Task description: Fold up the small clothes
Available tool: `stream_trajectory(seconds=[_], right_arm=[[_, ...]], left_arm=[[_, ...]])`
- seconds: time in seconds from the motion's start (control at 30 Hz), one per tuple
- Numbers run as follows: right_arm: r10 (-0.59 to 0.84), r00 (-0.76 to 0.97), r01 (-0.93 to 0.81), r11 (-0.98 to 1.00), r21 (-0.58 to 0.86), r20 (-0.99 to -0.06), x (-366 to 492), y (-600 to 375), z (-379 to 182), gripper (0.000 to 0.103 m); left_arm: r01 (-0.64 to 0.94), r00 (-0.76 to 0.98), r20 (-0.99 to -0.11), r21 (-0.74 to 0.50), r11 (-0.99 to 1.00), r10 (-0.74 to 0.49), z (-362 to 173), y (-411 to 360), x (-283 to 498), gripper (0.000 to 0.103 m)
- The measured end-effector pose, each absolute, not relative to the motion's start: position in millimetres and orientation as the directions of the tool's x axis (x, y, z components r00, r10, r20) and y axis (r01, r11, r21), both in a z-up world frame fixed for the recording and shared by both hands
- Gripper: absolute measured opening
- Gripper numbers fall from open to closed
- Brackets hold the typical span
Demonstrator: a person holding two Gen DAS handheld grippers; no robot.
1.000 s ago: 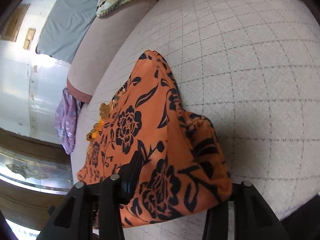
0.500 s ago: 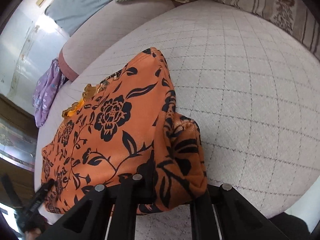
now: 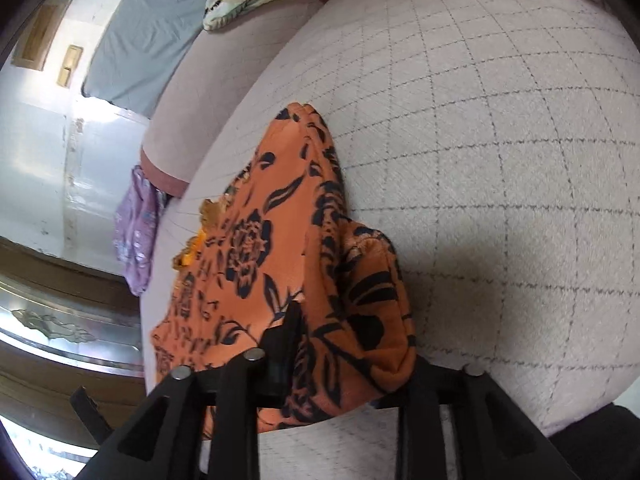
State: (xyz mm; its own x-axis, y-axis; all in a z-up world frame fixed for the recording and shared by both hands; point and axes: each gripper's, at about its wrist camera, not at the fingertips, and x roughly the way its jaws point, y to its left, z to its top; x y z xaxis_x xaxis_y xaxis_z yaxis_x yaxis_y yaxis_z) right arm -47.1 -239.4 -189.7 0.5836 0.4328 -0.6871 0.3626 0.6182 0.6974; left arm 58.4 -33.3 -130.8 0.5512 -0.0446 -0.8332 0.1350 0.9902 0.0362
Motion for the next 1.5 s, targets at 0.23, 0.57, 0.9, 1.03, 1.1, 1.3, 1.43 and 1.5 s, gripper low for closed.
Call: stream_trajectory(seconds=[0.23, 0.57, 0.9, 1.03, 1.1, 1.3, 1.43, 1.5], right_arm=[[0.409, 0.579, 0.318, 0.684, 0.657, -0.705, -39, -222, -184, 0.061], [0.367, 0.549, 0.368, 0.7, 0.612, -0.751, -38, -231, -190, 0.028], [0.362, 0.553, 0.38, 0.692, 0.614, -0.75, -32, -232, -187, 0.03], [0.318, 0.558, 0.337, 0.757, 0.56, -0.766, -19, -217, -163, 0.012], [0.301, 0.612, 0.246, 0.806, 0.538, -0.732, -9, -192, -120, 0.011], [0.393, 0.71, -0.152, 0.896, 0.418, -0.584, 6, -60, -3, 0.011], [0.524, 0.601, -0.369, 0.851, 0.373, -0.603, 4, 51, -18, 0.011], [0.531, 0.506, -0.41, 0.842, 0.352, -0.68, 9, 91, -59, 0.011]], left_arm=[[0.133, 0.522, -0.852, 0.039, 0.99, -0.037, -147, -33, 64, 0.095], [0.132, 0.524, -0.851, 0.048, 0.99, -0.029, -146, -37, 60, 0.096], [0.173, 0.514, -0.858, 0.082, 0.982, -0.019, -155, -43, 59, 0.101], [0.169, 0.491, -0.865, -0.02, 0.985, -0.102, -143, -27, 64, 0.098], [0.115, 0.52, -0.84, -0.112, 0.987, -0.156, -126, -3, 62, 0.094], [-0.134, 0.72, -0.686, -0.286, 0.949, -0.105, -66, 116, 30, 0.094], [-0.275, 0.733, -0.68, -0.32, 0.907, -0.018, -75, 180, 16, 0.094], [-0.32, 0.712, -0.702, -0.339, 0.885, -0.011, -92, 202, 14, 0.094]])
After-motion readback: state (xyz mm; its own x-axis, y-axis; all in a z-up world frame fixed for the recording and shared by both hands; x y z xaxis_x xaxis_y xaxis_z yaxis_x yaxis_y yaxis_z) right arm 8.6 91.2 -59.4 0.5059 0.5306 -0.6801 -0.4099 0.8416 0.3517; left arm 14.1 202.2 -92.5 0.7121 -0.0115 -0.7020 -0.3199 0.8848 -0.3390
